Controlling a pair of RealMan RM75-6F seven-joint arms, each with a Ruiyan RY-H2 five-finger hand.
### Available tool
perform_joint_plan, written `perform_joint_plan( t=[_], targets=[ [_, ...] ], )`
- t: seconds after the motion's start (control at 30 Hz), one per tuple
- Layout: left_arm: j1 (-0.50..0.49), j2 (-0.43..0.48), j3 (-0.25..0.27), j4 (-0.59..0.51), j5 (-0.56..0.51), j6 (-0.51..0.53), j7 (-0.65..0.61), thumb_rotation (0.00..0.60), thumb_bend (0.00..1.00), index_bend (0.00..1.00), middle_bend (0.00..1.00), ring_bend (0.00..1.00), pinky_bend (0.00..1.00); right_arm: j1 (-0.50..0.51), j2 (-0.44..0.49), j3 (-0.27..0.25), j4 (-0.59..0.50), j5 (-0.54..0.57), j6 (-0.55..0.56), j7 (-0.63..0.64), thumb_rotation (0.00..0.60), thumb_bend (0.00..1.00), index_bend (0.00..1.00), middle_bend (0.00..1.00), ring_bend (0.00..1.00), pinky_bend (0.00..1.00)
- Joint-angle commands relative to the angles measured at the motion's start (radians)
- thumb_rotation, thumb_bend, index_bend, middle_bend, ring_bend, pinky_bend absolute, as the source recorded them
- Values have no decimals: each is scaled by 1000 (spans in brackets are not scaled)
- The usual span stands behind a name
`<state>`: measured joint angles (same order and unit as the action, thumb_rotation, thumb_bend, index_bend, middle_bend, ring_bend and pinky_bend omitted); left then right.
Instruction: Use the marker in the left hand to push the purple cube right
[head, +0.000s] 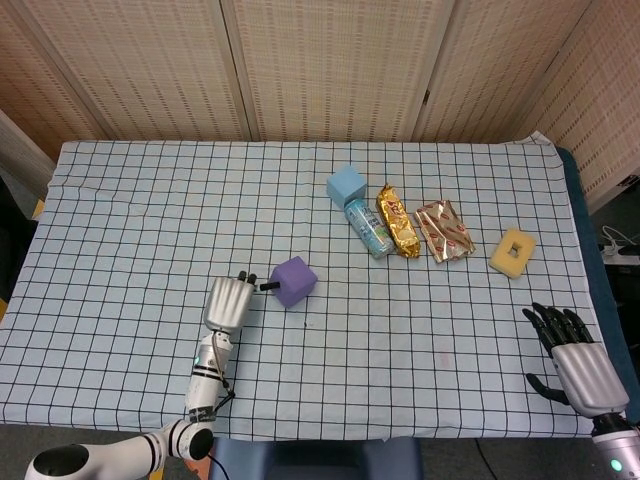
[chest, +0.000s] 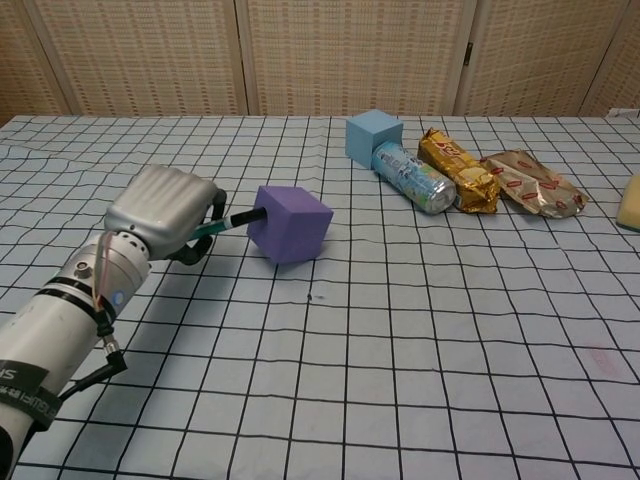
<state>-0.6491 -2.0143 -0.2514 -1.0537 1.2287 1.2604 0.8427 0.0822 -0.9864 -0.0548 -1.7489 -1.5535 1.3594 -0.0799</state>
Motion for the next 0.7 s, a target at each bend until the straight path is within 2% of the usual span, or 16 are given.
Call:
perform_joint_plan(
  t=[0.03, 0.17, 0.3, 0.5, 0.7],
  targets=[
    [14, 21, 16, -27, 8, 15, 10, 600, 711, 849, 890, 821, 1000, 0, -1, 0, 0, -2, 0, -2, 600, 154, 0, 0, 0, 0],
    [38, 64, 42, -56, 20, 33, 20, 600, 711, 849, 890, 821, 1000, 1, -2, -1, 1, -2, -6, -4, 600, 154, 0, 0, 0, 0],
    [57, 110, 64, -35, 42, 46, -6, 600, 710, 849, 890, 821, 1000, 0, -2, -2, 0, -4, -5, -6, 600, 154, 0, 0, 0, 0],
    [58, 163, 56, 80, 33, -4, -93, 600, 709, 849, 890, 820, 1000, -2, -8, 0, -2, -3, -1, -19, 600, 154, 0, 0, 0, 0],
    [25, 149, 68, 280, 80, -35, -234, 600, 703, 849, 890, 821, 1000, -1, -22, 5, -5, 9, -6, -51, 600, 155, 0, 0, 0, 0]
  ],
)
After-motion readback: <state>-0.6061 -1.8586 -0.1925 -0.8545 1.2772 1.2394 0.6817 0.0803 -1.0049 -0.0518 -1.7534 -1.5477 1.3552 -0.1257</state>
